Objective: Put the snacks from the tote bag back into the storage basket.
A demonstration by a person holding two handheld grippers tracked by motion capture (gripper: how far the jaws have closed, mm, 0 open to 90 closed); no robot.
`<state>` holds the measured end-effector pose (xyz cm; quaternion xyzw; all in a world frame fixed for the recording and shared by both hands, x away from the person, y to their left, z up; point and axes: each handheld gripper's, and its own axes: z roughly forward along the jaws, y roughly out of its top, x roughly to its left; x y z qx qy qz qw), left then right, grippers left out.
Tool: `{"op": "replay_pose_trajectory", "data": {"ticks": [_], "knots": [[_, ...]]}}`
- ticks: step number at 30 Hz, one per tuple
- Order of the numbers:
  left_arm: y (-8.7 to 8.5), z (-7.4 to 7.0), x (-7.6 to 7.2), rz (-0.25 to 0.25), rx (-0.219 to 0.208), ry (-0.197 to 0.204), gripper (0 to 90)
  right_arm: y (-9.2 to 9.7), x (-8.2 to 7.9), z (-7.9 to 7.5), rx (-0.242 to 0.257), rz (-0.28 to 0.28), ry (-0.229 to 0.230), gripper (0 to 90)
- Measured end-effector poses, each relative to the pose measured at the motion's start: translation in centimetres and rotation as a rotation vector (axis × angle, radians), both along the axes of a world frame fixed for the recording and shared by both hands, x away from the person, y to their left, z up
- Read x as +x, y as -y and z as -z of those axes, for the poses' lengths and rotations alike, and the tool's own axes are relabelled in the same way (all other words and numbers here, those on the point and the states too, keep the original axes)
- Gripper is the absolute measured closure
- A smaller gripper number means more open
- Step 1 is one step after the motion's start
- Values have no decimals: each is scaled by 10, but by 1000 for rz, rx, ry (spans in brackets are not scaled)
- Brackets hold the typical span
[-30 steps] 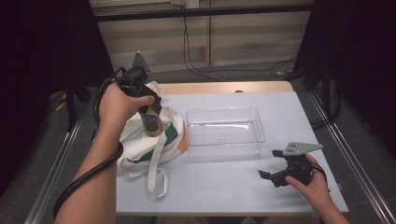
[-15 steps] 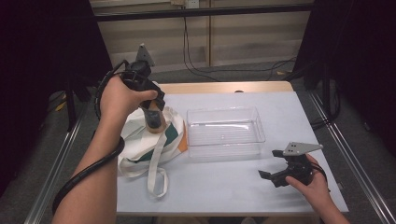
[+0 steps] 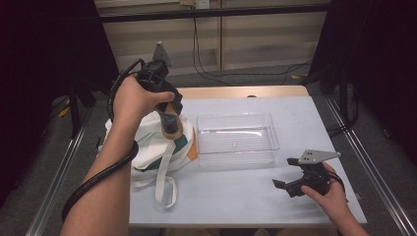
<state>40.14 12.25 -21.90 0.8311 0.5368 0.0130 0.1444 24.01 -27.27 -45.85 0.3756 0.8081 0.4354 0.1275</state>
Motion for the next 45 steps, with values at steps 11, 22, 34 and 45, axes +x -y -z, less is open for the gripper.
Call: {"op": "replay_pose_trajectory", "data": {"ticks": [11,22,34,45], "knots": [[18,-2,-1,40,-6,-6,305,-1,0,0,2,-5,0,24],[31,5,-1,69,-11,-12,304,0,-1,-1,3,-1,4,24],[42,11,-1,95,-3,-27,304,0,-1,-1,4,-1,3,23],[54,20,0,113,-2,-37,305,0,-1,-2,4,0,6,23]]}}
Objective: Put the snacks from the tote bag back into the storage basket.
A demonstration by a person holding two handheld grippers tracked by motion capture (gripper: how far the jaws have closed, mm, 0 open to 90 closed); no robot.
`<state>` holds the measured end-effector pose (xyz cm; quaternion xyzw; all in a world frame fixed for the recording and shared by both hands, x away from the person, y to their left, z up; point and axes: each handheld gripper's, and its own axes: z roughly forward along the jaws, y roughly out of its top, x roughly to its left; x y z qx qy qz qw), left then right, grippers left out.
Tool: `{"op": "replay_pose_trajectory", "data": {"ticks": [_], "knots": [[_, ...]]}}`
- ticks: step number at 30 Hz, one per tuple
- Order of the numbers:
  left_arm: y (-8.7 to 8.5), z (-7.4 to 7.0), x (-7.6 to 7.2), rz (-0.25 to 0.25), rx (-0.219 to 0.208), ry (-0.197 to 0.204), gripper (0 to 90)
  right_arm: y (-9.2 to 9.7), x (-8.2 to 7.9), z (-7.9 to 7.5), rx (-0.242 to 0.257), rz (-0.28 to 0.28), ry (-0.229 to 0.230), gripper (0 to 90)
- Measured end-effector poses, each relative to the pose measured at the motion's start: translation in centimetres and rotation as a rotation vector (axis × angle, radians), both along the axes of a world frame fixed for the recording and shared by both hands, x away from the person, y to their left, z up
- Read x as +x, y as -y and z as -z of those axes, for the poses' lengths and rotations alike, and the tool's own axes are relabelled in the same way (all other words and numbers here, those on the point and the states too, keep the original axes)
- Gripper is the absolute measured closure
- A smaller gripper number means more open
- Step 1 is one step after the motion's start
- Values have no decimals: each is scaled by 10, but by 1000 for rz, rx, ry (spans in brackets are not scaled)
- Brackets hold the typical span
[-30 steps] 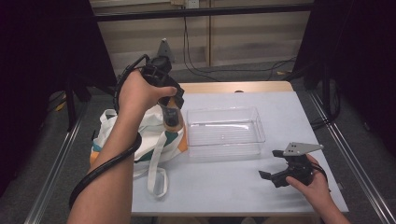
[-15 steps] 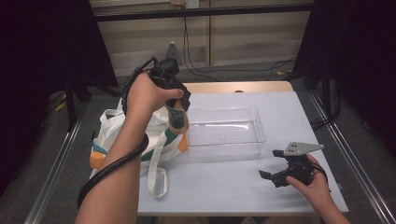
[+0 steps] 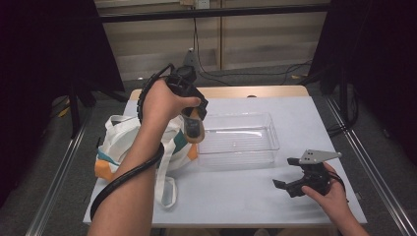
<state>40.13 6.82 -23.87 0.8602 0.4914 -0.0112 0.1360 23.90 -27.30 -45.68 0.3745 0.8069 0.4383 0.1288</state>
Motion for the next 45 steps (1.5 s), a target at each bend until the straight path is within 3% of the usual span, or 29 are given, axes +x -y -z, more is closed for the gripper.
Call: {"op": "replay_pose_trajectory", "data": {"ticks": [20,45], "knots": [[14,13,1,24,-7,-11,304,0,0,0,0,-2,-2,23],[30,36,5,52,16,-32,305,1,0,0,4,-2,0,23]]}}
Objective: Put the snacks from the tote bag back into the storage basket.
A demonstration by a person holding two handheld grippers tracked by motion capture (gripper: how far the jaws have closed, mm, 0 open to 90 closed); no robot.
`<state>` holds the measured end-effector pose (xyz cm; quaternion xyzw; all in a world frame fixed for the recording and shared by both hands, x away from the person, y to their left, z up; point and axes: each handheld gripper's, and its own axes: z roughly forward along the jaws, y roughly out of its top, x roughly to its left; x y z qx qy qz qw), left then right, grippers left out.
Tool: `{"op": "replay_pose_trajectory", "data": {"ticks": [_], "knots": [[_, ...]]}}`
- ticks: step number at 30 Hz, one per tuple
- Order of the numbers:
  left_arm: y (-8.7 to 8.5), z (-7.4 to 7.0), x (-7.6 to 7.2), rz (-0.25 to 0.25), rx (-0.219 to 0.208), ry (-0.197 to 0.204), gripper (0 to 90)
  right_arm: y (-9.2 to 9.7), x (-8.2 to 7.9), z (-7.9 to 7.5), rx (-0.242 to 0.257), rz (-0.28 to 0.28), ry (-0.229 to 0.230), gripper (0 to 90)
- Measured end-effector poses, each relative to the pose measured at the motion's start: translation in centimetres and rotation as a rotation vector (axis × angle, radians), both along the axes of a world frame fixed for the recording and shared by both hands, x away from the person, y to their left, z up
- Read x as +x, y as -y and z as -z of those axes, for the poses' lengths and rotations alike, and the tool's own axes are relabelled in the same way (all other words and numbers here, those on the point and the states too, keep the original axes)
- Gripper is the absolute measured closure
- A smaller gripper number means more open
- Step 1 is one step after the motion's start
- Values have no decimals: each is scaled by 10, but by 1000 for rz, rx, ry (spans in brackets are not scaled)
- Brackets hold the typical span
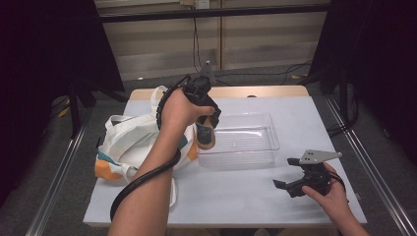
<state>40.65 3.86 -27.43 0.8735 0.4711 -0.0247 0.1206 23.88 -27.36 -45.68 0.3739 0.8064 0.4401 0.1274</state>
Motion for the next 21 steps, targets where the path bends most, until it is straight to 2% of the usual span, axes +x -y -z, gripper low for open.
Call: {"op": "replay_pose_trajectory", "data": {"ticks": [21], "knots": [[3,15,1,1,1,-4,304,1,0,-1,0,-3,-1,23]]}}
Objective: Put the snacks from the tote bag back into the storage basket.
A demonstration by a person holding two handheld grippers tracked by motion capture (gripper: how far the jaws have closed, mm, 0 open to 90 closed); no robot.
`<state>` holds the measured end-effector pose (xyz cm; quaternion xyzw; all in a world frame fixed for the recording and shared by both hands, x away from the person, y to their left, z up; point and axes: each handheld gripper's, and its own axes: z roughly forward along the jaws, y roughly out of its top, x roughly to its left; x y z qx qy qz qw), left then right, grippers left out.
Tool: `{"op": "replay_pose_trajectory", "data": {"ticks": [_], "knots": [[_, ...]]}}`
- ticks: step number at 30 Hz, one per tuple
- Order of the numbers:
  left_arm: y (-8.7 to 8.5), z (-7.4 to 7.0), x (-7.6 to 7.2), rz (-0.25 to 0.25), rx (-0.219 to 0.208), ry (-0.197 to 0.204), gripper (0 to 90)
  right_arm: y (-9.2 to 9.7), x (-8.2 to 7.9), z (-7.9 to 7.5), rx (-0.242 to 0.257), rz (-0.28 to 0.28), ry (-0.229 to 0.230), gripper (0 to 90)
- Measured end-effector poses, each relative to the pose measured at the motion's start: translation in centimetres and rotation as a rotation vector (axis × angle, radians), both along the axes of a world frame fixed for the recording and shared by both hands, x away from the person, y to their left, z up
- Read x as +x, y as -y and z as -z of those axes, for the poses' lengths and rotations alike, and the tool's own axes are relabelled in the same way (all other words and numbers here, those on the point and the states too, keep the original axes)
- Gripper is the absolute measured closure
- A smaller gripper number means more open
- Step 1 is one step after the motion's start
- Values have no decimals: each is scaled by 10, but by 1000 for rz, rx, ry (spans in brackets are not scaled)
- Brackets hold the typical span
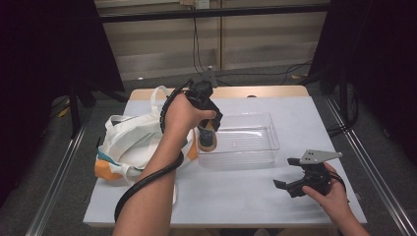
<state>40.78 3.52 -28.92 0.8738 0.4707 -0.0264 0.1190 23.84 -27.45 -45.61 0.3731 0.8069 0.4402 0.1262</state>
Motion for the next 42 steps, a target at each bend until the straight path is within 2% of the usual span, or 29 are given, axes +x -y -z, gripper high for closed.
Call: {"op": "replay_pose_trajectory", "data": {"ticks": [14,24,42], "knots": [[-5,9,-1,-7,-6,-12,304,-1,0,1,-3,-4,5,23],[-8,16,-1,-7,-5,-36,304,-1,0,1,-4,-6,0,23],[-11,28,-2,-13,-15,-47,304,-2,0,1,-6,-9,-4,23]]}}
